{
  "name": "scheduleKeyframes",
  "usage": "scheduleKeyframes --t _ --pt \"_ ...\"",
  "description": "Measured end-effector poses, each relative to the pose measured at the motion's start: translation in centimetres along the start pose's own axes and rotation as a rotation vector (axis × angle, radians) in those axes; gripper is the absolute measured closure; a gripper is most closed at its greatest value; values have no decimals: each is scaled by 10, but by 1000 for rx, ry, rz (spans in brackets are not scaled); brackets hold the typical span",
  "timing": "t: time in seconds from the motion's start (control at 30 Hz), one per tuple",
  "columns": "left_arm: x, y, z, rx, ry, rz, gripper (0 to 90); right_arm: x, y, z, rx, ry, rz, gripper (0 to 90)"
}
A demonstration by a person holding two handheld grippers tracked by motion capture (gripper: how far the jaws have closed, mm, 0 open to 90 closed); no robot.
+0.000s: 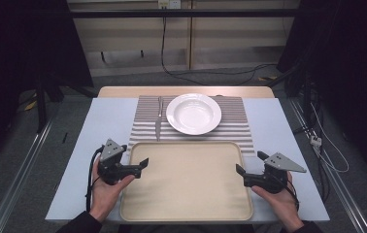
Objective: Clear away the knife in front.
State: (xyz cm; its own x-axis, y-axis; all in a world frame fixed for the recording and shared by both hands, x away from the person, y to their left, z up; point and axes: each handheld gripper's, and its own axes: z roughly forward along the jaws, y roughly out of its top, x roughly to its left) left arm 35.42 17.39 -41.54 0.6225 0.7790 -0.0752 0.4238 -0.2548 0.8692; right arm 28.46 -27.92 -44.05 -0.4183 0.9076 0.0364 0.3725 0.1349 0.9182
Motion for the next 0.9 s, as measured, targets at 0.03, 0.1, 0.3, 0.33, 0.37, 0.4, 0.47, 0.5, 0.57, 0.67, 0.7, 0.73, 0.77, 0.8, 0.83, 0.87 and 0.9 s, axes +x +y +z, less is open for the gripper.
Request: scheduleKeyframes --t 0.03,0.1,0.3,0.33,0.37,0.4,0.47,0.5,0.57,0.67,0.7,0.73,0.77,0.8,0.83,0.87,0.9 --pt "1 2 1 2 -1 -13 69 0 0 0 0 1 1 76" --pt "4 8 3 -1 -1 -22 78 0 0 1 4 1 2 76" --pt "8 19 13 28 17 -13 93 0 0 0 -2 1 2 73" --pt "8 21 15 35 7 -13 87 0 0 0 -1 2 3 73" --pt "9 22 17 42 0 -9 84 0 0 0 0 5 2 73" --pt "9 24 18 43 -3 -6 82 0 0 0 1 5 1 73" --pt "11 26 21 47 -3 -4 74 0 0 0 2 5 1 73" --pt "13 27 22 46 -4 -6 77 0 0 0 2 6 1 73" --pt "15 31 26 55 1 -10 77 0 0 0 -4 7 -1 72" --pt "20 36 33 49 -24 -43 77 0 0 0 -3 8 -2 72" --pt "21 39 35 55 -41 -53 76 0 0 0 -2 9 0 72" --pt "22 41 38 53 -40 -55 76 0 0 0 -2 11 3 72" --pt "22 44 40 46 -37 -53 76 0 0 0 0 11 2 72" --pt "23 46 41 42 -32 -44 78 0 0 0 2 12 4 72" --pt "24 49 43 34 -26 -38 81 0 0 0 1 13 8 72" --pt "25 51 44 22 -27 -43 90 0 0 0 0 14 10 73" --pt "27 53 46 14 -25 -52 97 0 0 0 0 12 6 73"
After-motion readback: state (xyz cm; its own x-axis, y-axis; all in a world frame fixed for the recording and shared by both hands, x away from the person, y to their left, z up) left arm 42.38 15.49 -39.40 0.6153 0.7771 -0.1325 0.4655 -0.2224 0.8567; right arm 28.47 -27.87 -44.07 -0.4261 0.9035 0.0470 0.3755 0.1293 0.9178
